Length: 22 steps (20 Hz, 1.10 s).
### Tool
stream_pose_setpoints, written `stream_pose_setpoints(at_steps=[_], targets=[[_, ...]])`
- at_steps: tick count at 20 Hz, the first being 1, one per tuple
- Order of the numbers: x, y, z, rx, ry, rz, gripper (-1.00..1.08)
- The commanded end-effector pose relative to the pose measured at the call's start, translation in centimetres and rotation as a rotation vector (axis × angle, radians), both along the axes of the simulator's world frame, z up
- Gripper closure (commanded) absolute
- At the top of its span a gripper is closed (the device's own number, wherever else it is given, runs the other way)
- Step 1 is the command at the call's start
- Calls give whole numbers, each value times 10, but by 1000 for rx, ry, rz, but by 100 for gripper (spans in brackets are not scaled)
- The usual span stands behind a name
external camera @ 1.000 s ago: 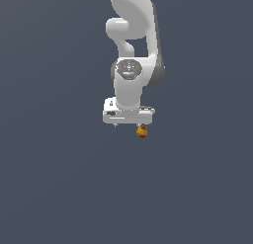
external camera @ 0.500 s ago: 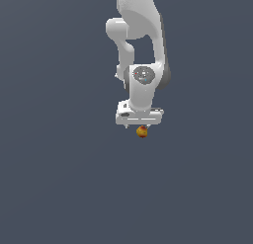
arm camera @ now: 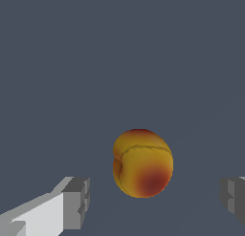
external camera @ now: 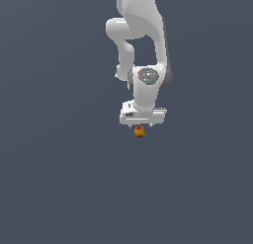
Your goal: Pick up the object and move it to a goal position.
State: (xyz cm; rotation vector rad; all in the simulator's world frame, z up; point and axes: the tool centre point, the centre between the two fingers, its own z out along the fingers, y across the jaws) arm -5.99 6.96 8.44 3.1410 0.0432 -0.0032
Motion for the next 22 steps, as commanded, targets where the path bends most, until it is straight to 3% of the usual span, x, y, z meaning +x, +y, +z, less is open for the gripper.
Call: stream_pose_setpoints(at_steps=[1, 17, 18, 22], targets=[[0, 0, -1, 0, 0, 0, -92], [-1, 1, -51, 0, -2, 0, -92], [-1, 1, -51, 0, -2, 0, 108], [-1, 1, -51, 0, -2, 0, 108]])
